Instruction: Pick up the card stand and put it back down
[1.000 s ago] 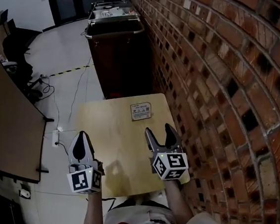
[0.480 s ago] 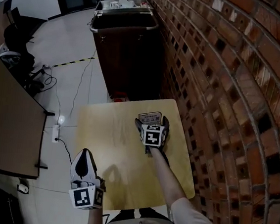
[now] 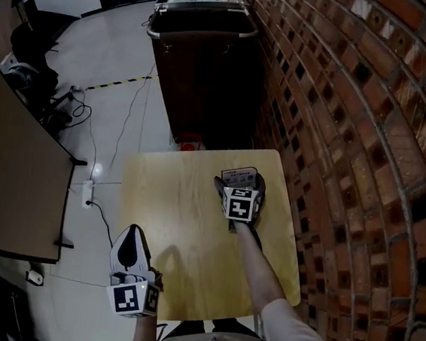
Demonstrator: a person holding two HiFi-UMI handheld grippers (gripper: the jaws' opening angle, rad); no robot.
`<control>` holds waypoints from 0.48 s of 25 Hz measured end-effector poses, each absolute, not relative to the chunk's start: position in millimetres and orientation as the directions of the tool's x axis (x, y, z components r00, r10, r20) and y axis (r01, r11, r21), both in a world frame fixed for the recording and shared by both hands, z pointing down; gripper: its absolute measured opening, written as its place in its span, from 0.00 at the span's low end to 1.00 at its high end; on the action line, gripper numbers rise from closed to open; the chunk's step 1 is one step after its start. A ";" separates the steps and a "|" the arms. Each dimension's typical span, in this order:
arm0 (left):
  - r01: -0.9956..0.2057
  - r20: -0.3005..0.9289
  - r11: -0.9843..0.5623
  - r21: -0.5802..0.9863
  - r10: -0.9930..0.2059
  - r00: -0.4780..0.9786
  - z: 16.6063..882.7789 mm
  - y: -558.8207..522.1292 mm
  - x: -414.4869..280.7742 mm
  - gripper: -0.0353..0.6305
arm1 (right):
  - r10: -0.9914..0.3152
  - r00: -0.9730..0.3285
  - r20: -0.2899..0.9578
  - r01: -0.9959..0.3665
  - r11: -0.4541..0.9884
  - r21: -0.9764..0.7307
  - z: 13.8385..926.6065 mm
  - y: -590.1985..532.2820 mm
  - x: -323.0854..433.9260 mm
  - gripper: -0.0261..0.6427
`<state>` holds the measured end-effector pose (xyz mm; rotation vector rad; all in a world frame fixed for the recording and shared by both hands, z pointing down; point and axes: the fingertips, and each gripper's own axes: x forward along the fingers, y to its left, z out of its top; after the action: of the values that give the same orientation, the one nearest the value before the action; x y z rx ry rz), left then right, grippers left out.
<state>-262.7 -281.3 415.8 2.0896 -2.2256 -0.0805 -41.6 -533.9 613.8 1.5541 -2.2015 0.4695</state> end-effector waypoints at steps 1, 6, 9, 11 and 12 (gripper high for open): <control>-0.993 0.032 0.059 0.099 -0.998 -0.056 417.4 -281.7 -262.3 0.06 | -0.813 -0.303 0.497 -0.944 0.328 -0.039 613.8 -535.1 -41.2 0.90; -0.992 0.026 0.076 0.102 -0.997 -0.074 414.9 -283.9 -265.8 0.06 | -0.811 -0.318 0.492 -0.939 0.343 -0.041 612.6 -536.4 -41.8 0.90; -0.991 0.033 0.080 0.104 -0.996 -0.077 416.4 -277.2 -266.7 0.06 | -0.821 -0.331 0.465 -0.937 0.345 -0.057 596.6 -525.7 -38.0 0.89; -0.991 0.024 0.084 0.104 -0.996 -0.082 413.9 -274.8 -269.9 0.06 | -0.846 -0.340 0.410 -0.935 0.351 -0.051 571.6 -520.0 -36.5 0.89; -0.991 0.017 0.085 0.103 -0.996 -0.084 411.8 -273.7 -271.0 0.06 | -0.859 -0.346 0.378 -0.933 0.358 -0.042 556.3 -516.5 -36.2 0.89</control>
<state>-271.0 -273.7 411.8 2.0685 -2.2512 -0.0990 -36.2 -516.5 556.3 1.5898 -2.3324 0.3631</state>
